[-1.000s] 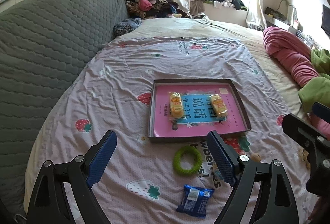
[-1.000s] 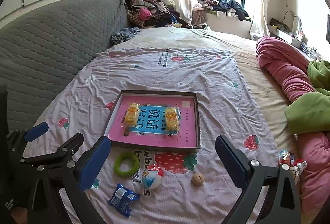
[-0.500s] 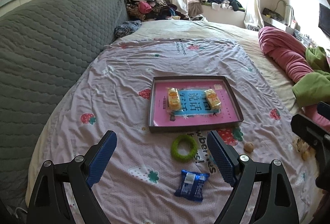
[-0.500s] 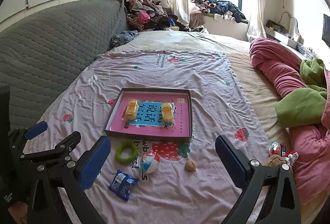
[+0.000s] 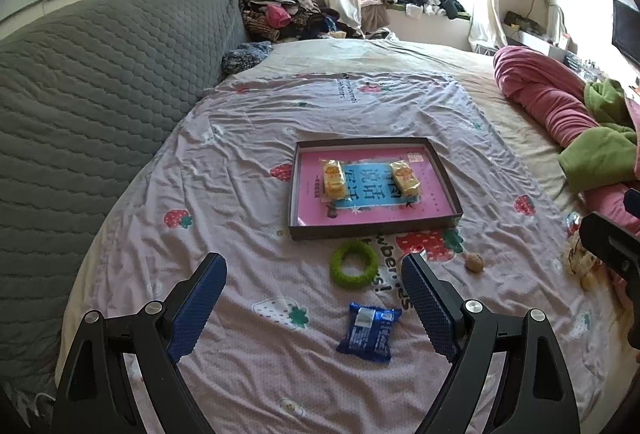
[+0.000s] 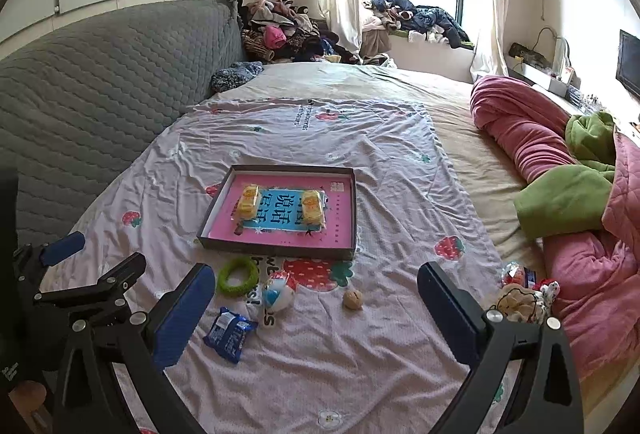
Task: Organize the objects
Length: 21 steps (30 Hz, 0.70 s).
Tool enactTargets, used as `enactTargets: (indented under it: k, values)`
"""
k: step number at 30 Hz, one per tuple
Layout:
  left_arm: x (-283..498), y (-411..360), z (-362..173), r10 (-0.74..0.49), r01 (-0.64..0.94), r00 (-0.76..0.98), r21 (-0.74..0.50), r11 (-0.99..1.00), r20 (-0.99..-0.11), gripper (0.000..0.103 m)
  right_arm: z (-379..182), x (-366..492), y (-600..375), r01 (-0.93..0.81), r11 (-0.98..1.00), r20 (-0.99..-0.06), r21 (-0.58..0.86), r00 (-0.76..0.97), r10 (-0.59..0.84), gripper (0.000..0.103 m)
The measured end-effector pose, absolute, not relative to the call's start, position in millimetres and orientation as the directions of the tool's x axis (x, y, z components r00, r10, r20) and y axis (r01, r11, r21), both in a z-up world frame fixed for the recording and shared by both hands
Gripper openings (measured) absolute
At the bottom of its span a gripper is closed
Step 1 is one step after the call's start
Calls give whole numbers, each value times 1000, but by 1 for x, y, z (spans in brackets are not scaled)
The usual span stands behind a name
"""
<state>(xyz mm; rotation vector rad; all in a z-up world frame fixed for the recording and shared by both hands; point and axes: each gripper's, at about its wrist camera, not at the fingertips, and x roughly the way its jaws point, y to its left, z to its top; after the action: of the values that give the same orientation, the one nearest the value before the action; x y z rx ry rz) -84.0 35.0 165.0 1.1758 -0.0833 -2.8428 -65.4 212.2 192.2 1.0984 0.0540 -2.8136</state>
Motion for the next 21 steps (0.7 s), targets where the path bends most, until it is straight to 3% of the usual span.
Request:
enactTargets:
  k: [21]
  values:
    - [-48, 47, 136, -81, 17, -681, 95, -995, -728, 90, 171, -26, 226, 121, -993, -696, -1, -713, -86, 102]
